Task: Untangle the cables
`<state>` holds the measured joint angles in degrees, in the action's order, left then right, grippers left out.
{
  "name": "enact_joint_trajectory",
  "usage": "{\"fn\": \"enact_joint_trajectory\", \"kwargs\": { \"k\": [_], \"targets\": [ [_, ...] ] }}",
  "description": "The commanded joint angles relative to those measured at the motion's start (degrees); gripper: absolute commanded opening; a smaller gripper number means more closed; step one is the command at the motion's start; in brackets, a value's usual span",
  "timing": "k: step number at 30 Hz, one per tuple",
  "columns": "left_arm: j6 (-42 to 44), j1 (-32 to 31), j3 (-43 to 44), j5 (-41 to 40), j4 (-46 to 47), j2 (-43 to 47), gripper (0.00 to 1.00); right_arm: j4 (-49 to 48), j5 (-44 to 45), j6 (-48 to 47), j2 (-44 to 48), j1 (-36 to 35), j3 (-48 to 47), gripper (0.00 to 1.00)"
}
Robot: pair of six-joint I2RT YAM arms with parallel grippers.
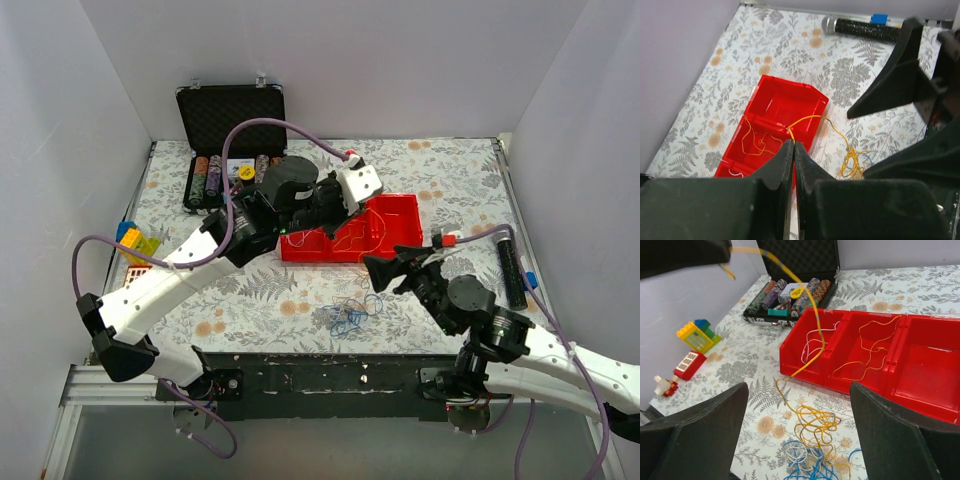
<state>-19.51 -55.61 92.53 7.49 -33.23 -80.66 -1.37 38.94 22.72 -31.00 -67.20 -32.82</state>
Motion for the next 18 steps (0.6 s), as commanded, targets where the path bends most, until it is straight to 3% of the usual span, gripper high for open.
{"fn": "enact_joint_trajectory", "kwargs": {
  "k": [1,5,9,15,18],
  "targets": [
    [-0.88,0.07,4.06,-0.28,1.24,1.47,0.0,-6.28,-1.67,-4.7,-7.04,-0.21,-4.09,0.91],
    [-0.88,0.07,7.56,0.25,0.19,1.39,0.0,-9.43,-0.18,-5.49,-12.14,-0.21,-2.87,0.87],
    [-1.06,0.07,11.0,0.69,-0.6,1.39,0.0,-13.74,0.35,-5.49,-14.96,-0.21,-0.41,0.76],
    [-0.88,0.07,14.52,-1.59,3.78,2.26,0.0,-15.33,-2.02,0.91,-17.95,-0.13,6.0,0.61],
    [-0.27,0.07,15.83,-3.17,7.91,2.62,0.0,-15.94,-3.51,5.13,-19.09,-0.13,10.57,0.6]
  ]
}}
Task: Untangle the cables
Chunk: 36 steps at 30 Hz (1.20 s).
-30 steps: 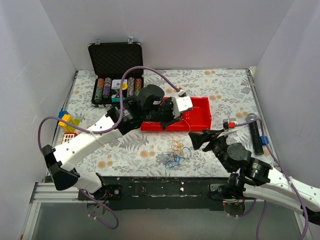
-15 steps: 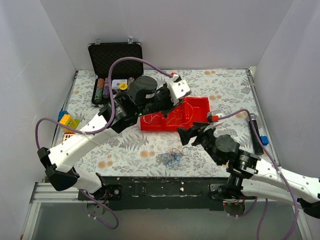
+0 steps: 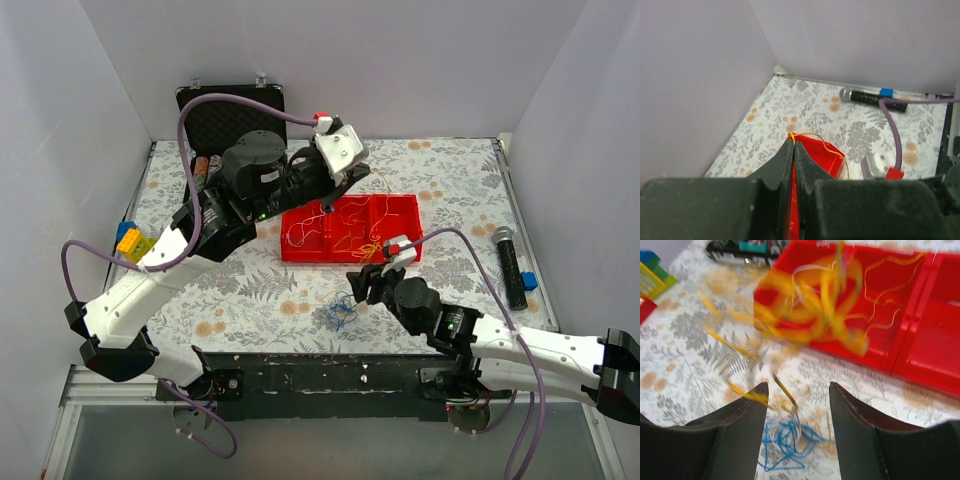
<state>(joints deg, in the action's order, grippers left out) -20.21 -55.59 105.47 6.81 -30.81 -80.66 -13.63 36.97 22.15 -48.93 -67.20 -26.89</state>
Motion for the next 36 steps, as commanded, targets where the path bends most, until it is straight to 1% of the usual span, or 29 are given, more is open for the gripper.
{"fn": "enact_joint_trajectory", "kwargs": {
  "k": [1,5,7,8,13,15,16,17,19,21,24,26,29,31,34,36],
  "targets": [
    [0.61,0.05,3.51,-3.11,6.89,2.7,0.0,-4.3,-2.16,6.75,-1.69,-0.21,6.05,0.6],
    [1.31,0.05,5.53,-5.57,11.99,2.62,0.0,-4.39,-3.74,11.58,-3.71,-0.21,10.71,0.59],
    [1.57,0.05,6.23,-6.02,14.97,2.53,0.0,-5.35,-5.06,13.52,-4.59,-0.21,13.08,0.57],
    [1.75,0.05,6.67,-7.93,16.29,2.53,0.0,-5.88,-5.5,14.58,-4.95,-0.21,14.05,0.53],
    [2.1,0.05,10.54,-7.87,18.59,1.39,0.0,-7.55,-6.39,17.83,-4.95,-0.3,18.54,0.3],
    [2.45,0.05,11.33,-7.95,18.5,1.04,0.0,-7.03,-6.47,17.93,-4.08,-0.3,18.9,0.3],
    [2.54,0.05,11.42,-7.95,18.33,1.03,0.0,-5.63,-6.21,17.58,-3.03,-0.47,18.37,0.36],
    [2.71,0.05,11.16,-7.95,18.15,1.12,0.0,-3.79,-5.34,17.31,-1.28,-0.65,17.59,0.45],
    [2.89,0.05,9.67,-8.04,17.98,1.73,0.0,-0.45,-3.41,15.65,3.37,-1.0,15.92,0.7],
    [3.07,0.05,8.0,-7.95,17.98,2.44,0.0,1.49,-1.91,13.2,9.0,-1.09,14.16,0.85],
    [2.98,0.05,6.51,-7.6,17.98,3.23,0.0,1.24,-1.64,8.45,15.68,-1.09,11.17,0.87],
    [2.89,0.05,5.98,-7.51,17.89,3.41,0.0,1.15,-2.16,5.11,16.32,-1.09,8.28,0.88],
    [2.8,0.05,5.89,-7.07,17.45,3.32,0.0,1.23,-2.17,0.1,13.78,-1.27,3.09,0.89],
    [2.72,0.05,6.06,-6.9,17.19,3.32,0.0,0.63,-0.33,-3.32,11.58,-1.18,0.19,0.89],
    [2.72,0.05,6.41,-6.9,16.66,3.41,0.0,-3.41,3.62,-9.39,8.42,-1.27,-2.28,0.9],
    [2.63,0.05,6.59,-4.88,16.22,3.41,0.0,-5.61,5.21,-13.08,5.96,-1.18,-3.95,0.9]
  ]
}}
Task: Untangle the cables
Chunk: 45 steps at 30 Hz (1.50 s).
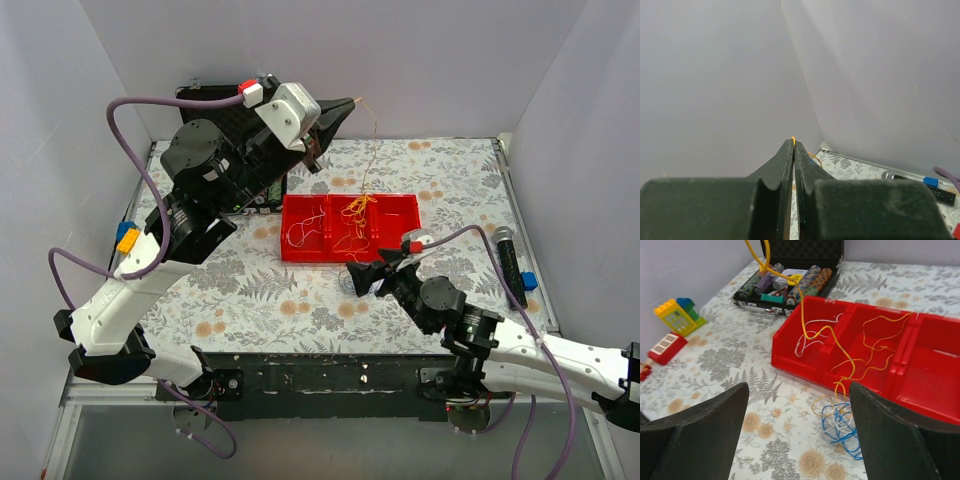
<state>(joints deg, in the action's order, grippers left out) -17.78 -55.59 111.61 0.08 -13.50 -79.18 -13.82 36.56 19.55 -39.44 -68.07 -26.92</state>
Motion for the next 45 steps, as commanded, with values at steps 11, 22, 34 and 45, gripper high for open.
{"fn": "enact_joint_trajectory", "kwargs": {
  "k": [11,22,34,45],
  "targets": [
    [-0.76,0.05,2.29,3.09,-2.15,2.36,0.0,-17.55,3.89,-14.64,-18.65,4.08,-7.1,0.6],
    [3.19,0.05,3.87,0.72,2.85,3.5,0.0,-11.76,-3.41,0.12,-15.67,7.08,3.52,0.01],
    [4.77,0.05,5.38,-0.61,5.94,3.06,0.0,-10.77,-2.99,4.38,-6.19,4.62,12.16,0.57],
    [3.37,0.05,4.58,1.94,3.3,2.97,0.0,-41.9,-12.46,-27.01,-3.79,4.53,13.92,0.88]
  ]
}}
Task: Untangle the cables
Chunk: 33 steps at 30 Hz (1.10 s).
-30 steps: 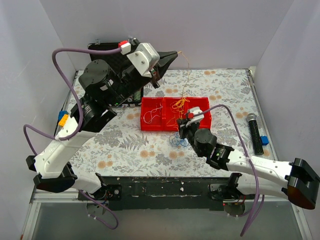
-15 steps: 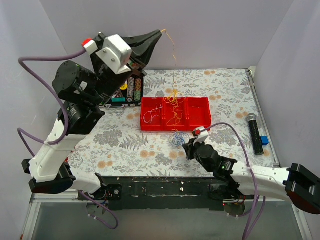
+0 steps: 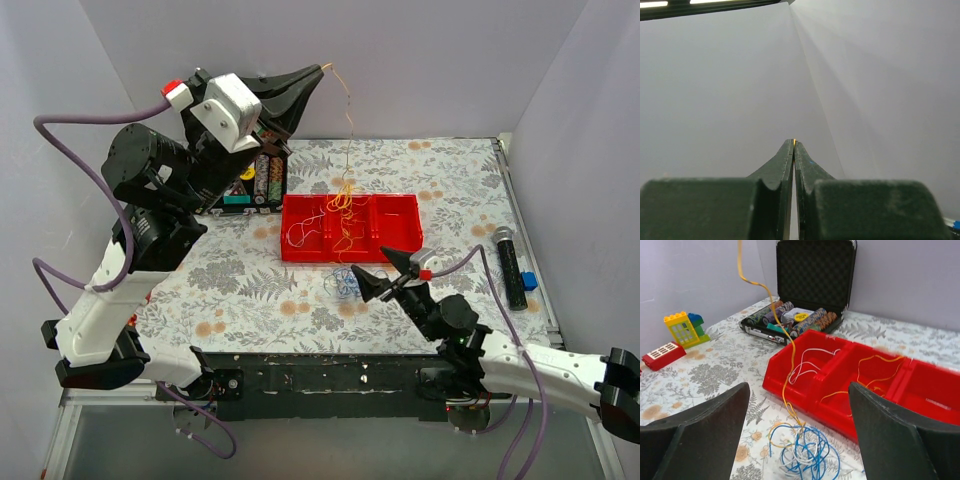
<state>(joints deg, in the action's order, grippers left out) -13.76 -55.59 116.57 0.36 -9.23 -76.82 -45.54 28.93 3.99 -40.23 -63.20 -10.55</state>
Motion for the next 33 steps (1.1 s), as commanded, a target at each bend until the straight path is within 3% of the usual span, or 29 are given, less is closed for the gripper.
{"fn": "enact_joint_trajectory", "kwargs": {
  "k": [1,8,15,18,25,33],
  "targets": [
    [-0.74,0.05,-0.56,1.75,-1.05,0.53,0.0,-11.05,-6.32,-12.42,-3.97,-0.43,-3.33,0.88],
    [-1.8,0.05,-0.82,2.8,-1.84,0.62,0.0,-16.68,-9.06,-17.17,-13.02,-0.08,-10.8,0.86],
    [-1.97,0.05,-1.61,2.89,-1.84,1.23,0.0,-18.62,-12.66,-16.74,-18.48,1.15,-16.17,0.76],
    [-2.15,0.05,-1.7,2.89,-1.84,1.41,0.0,-18.1,-14.25,-15.68,-19.62,2.02,-17.31,0.61],
    [-2.15,0.05,-1.09,2.89,-1.75,1.49,0.0,-17.48,-15.66,-13.66,-19.89,3.08,-16.53,0.02],
    [-1.97,0.05,0.75,2.45,-0.79,0.71,0.0,-15.28,-14.51,-9.62,-17.35,3.08,-11.35,0.01]
  ]
}}
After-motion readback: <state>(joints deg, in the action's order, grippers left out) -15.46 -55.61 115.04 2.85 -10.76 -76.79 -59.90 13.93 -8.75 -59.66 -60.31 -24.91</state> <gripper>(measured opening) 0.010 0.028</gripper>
